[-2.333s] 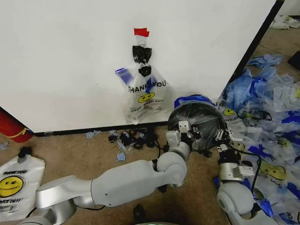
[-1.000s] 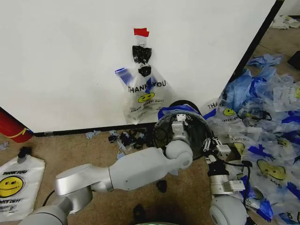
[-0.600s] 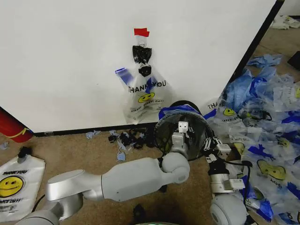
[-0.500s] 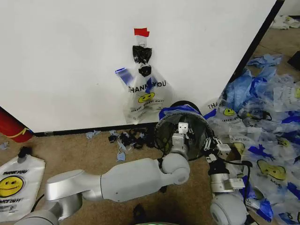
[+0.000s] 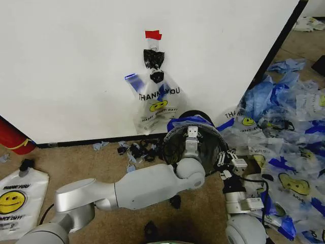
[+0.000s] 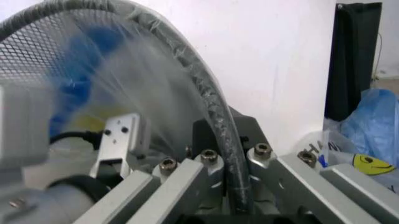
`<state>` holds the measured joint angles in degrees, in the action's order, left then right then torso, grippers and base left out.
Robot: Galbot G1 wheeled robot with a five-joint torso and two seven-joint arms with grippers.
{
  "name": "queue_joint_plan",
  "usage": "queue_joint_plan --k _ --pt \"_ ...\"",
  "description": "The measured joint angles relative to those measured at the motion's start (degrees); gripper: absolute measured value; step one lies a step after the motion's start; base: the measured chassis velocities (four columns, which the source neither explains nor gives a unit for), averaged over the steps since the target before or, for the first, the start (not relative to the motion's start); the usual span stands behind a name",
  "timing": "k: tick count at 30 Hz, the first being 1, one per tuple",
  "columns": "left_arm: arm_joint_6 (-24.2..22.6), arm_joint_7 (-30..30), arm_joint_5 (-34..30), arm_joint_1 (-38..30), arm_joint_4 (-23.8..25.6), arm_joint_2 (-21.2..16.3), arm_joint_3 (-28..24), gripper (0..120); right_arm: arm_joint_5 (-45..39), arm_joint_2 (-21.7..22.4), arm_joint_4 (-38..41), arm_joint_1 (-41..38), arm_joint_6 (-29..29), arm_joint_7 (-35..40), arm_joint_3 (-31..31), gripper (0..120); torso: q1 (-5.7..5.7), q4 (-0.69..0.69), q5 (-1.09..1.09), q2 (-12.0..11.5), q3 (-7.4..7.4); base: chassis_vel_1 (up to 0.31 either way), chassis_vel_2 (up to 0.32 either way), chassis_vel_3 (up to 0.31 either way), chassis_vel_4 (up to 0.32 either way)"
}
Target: Pick up the garbage bag from the wall and place it over the trash bin.
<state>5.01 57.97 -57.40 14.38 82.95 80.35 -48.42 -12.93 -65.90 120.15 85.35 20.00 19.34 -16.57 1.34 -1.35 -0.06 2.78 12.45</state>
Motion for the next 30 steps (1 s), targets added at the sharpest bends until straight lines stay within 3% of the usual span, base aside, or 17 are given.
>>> queue_joint_plan --k 7,19,24,30 --pt "0.65 0.56 0.28 -0.31 -2.50 1.65 0.83 0 0.69 -0.33 0.45 0.99 0.30 -0.90 0.24 0 0.00 -0.01 0.00 0.00 0.00 0.000 0.000 0.000 0.000" --pt "0.62 2.28 1.06 -1.03 -2.72 1.38 1.18 0 1.00 -0.62 0.26 1.15 0.82 -1.28 0.66 0 0.00 -0.01 0.01 0.00 0.00 0.000 0.000 0.000 0.000" --pt "-1.72 3.21 -0.62 -0.11 2.21 -1.59 -0.92 0 0.53 -0.44 -0.24 0.51 0.75 -1.18 0.60 0 0.00 0.00 0.00 0.00 0.00 0.000 0.000 0.000 0.000" --pt "-4.39 4.57 -1.13 0.98 4.68 -2.99 -2.77 0 0.04 -0.32 -0.65 -0.21 0.38 -0.96 0.65 0 0.00 0.01 0.00 0.00 0.00 0.000 0.000 0.000 0.000"
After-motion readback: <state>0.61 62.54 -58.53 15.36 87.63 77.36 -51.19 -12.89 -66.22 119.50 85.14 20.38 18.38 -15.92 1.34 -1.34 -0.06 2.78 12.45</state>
